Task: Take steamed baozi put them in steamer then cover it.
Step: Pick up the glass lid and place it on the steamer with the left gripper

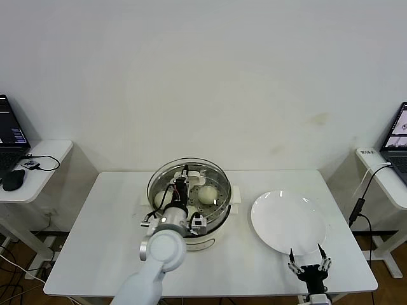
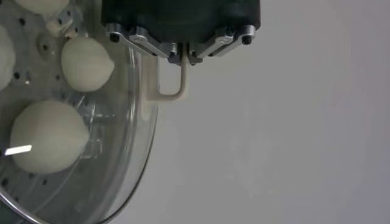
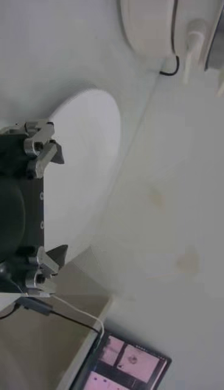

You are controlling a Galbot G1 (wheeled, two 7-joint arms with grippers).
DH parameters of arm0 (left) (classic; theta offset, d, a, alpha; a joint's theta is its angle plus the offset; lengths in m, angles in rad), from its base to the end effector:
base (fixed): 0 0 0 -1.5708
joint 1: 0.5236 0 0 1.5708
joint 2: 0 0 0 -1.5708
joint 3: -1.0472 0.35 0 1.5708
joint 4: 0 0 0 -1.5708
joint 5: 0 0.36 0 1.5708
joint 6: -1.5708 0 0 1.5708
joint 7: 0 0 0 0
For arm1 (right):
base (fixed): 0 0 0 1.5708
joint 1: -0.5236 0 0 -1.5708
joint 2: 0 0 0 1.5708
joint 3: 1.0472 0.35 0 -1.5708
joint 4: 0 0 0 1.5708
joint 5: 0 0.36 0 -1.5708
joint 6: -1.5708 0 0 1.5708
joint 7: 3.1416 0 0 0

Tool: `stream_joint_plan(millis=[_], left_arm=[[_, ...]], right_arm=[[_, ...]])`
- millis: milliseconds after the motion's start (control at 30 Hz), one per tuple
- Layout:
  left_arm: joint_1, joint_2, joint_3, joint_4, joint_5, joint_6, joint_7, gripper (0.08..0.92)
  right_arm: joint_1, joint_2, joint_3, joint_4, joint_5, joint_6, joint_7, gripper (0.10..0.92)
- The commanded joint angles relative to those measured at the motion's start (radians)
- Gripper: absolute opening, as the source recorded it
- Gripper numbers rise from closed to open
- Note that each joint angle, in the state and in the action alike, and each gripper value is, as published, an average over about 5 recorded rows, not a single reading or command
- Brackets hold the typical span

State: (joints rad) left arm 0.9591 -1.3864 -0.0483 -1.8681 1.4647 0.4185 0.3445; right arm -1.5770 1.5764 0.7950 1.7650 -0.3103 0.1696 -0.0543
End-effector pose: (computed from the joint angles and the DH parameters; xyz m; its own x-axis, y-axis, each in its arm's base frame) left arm 0.3286 -0.1100 -0.2413 -0.9943 0.0985 0.0408 0.0427 0.0170 0.9989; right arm 0.1516 -0.0931 -0.4145 -0.9705 0.1539 0.1856 0.0678 0.9130 -0.4024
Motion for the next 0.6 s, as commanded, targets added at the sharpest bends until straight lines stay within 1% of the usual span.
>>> stream_joint_plan(millis=[33, 433, 600], left_arm=[[0.017, -0.04, 0.013, 0.007, 0.054, -0.001, 0.002, 0.133], [0.016, -0.066, 0.002, 0.041, 0.06, -0.009, -0.007, 0.133], [0.017, -0.064, -0.009, 0.052, 0.057, -0.014, -0.01, 0.133]], right_arm=[[0.0, 0.0, -0.002, -0.005, -0.006, 0.002, -0.001, 0.823], [0.0, -0.001, -0.004, -0.011, -0.009, 0.004, -0.008, 0.823], [0.0, 0.0, -0.006, -0.012, -0.012, 0.003, -0.01, 0.823]])
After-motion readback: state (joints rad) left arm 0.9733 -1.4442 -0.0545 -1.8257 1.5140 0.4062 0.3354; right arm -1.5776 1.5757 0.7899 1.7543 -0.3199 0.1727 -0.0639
